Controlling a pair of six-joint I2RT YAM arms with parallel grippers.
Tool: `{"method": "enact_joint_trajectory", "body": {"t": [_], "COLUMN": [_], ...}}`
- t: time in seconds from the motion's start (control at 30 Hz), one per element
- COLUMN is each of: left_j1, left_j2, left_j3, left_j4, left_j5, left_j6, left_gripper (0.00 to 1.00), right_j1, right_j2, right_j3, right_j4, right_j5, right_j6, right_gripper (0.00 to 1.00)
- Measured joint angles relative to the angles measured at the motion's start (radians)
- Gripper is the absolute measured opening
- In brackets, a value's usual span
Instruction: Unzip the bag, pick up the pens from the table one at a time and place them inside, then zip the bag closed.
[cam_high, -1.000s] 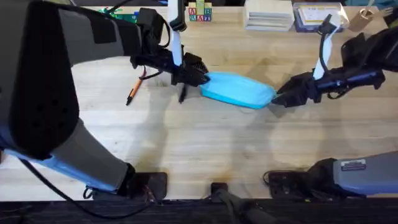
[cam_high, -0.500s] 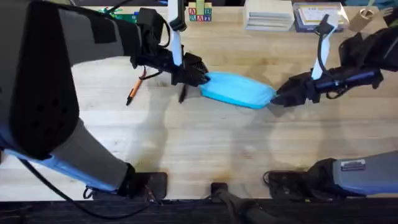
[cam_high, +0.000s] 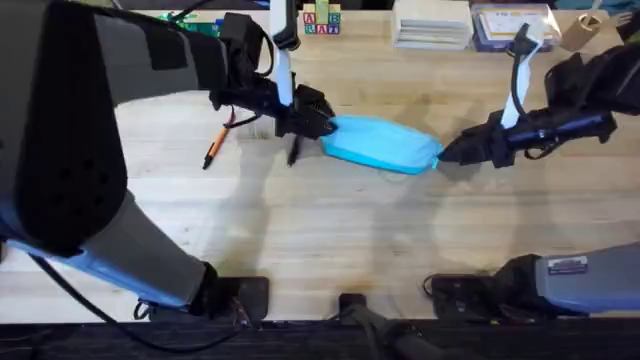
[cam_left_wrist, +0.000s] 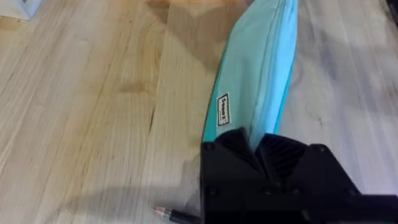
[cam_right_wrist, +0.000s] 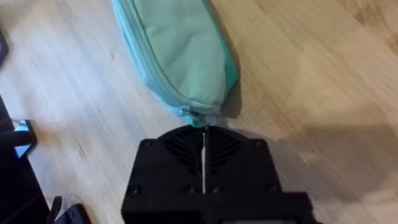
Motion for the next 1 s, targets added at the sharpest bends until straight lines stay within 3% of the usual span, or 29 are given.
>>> {"method": "enact_joint_trajectory", "body": {"t": [0.53,1.0], "left_j1": [0.0,0.0], "left_j2": [0.0,0.0], "left_j3": [0.0,0.0], "left_j4": [0.0,0.0], "left_j5": [0.0,0.0], "left_j6": [0.0,0.0], "left_gripper": [0.042,0.042], "right_j1": [-0.019,-0.015], "right_j2": [-0.017,-0.316], "right_j3": [0.022,0.087], "right_j4": [-0.069,-0.139], "right_j5": [0.005,0.003], "right_j6": [0.053,0.14], "right_gripper": [0.031,0.031]}}
